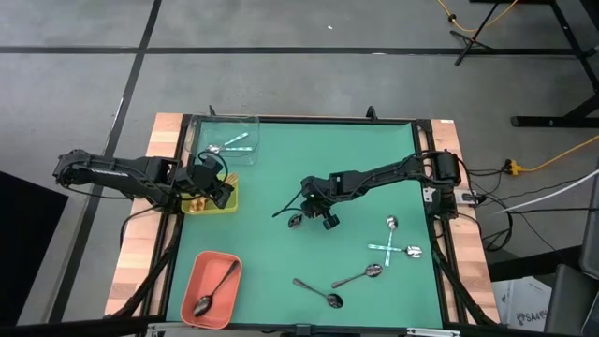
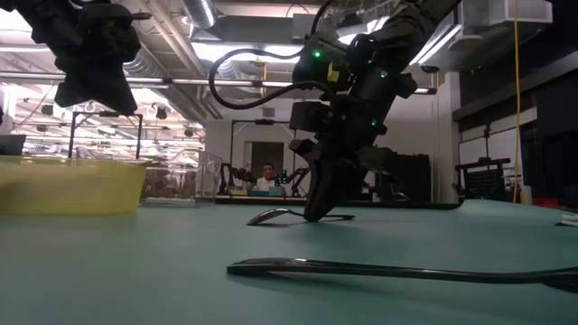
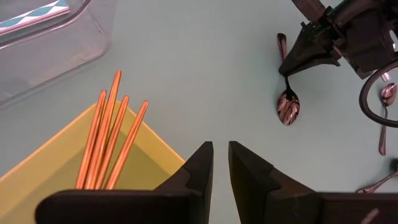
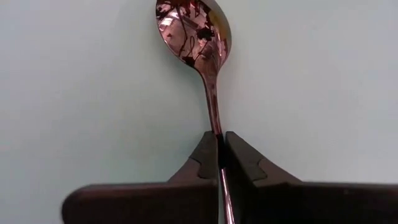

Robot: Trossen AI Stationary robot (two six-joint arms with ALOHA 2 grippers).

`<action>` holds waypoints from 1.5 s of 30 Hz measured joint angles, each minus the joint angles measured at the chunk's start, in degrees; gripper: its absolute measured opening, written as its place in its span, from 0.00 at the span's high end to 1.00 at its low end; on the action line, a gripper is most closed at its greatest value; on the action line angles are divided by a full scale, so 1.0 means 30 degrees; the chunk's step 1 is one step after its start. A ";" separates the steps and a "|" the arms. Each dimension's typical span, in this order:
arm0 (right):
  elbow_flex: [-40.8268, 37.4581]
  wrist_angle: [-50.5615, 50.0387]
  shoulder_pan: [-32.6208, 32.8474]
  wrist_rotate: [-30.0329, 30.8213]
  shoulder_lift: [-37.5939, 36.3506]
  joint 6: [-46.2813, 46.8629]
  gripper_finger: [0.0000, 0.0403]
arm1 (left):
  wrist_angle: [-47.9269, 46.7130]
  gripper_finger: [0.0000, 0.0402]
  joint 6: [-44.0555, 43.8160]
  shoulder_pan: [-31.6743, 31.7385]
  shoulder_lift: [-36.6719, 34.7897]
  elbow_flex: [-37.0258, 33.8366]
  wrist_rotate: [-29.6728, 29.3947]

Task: Sort silverware by color (type)
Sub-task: Put the black spoon into the orange bin

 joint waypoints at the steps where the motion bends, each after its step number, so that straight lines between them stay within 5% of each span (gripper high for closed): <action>1: 0.0000 0.0015 0.0014 0.0002 0.0000 0.0000 1.00 | 0.0040 0.89 -0.0007 0.0000 0.0007 0.0000 0.0000; 25: 0.2142 0.0212 0.0020 0.0091 0.0142 0.0065 1.00 | 0.0267 0.89 -0.0021 0.0007 -0.0001 -0.0015 -0.0007; 45: 0.2390 0.6166 0.0672 0.0378 0.0051 -0.1705 1.00 | 0.6398 0.89 -0.0326 0.0007 0.2021 -0.0015 0.1660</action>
